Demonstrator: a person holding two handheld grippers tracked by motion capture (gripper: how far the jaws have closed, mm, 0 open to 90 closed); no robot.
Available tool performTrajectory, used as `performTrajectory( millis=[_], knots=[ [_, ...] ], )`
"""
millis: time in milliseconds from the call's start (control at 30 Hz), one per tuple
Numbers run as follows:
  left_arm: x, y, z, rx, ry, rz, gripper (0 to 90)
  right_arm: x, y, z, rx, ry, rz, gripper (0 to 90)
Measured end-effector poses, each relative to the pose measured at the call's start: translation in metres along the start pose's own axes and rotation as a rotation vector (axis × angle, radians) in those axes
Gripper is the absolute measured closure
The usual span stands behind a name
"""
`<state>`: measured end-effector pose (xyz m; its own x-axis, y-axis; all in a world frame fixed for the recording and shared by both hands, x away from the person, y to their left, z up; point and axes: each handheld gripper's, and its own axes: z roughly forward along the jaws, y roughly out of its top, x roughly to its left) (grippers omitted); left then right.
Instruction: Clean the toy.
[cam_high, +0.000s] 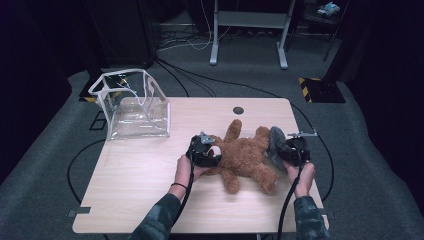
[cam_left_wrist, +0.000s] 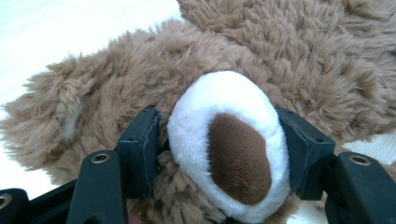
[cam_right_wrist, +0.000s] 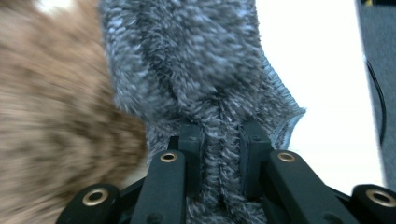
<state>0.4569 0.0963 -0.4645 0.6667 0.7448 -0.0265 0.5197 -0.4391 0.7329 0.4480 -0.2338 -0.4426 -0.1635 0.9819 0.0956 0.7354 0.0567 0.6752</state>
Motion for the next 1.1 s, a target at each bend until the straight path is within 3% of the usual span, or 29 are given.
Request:
performTrajectory(
  millis=[100,233,333,433,567,767,933,1100],
  knots=[
    [-0.001,0.000,0.000,-0.006,0.003,-0.008,37.8,0.006,0.004,-0.023,-0.046,0.052,-0.028,75.3],
    [-0.001,0.000,0.001,-0.007,0.004,-0.011,37.8,0.028,0.006,-0.040,-0.067,0.133,-0.083,75.2],
    [-0.002,0.000,0.000,-0.004,0.011,-0.012,37.8,0.048,0.001,-0.034,-0.030,0.160,-0.136,75.2],
    [-0.003,0.000,0.000,-0.001,0.017,-0.004,37.8,0.059,-0.009,-0.021,0.017,0.119,-0.171,75.2],
    [-0.003,0.000,0.000,-0.004,0.016,-0.008,37.8,0.050,-0.023,-0.016,0.057,0.065,-0.171,75.3],
    [-0.002,0.000,0.000,0.000,0.015,-0.001,37.8,0.019,-0.051,-0.013,0.154,0.034,-0.140,75.3],
    [-0.003,0.000,0.001,-0.004,0.018,-0.009,37.8,0.014,-0.040,-0.034,0.064,0.056,-0.114,75.2],
    [-0.003,0.001,0.000,0.007,0.017,-0.001,37.8,0.037,-0.014,-0.048,-0.015,0.121,-0.134,75.0]
  ],
)
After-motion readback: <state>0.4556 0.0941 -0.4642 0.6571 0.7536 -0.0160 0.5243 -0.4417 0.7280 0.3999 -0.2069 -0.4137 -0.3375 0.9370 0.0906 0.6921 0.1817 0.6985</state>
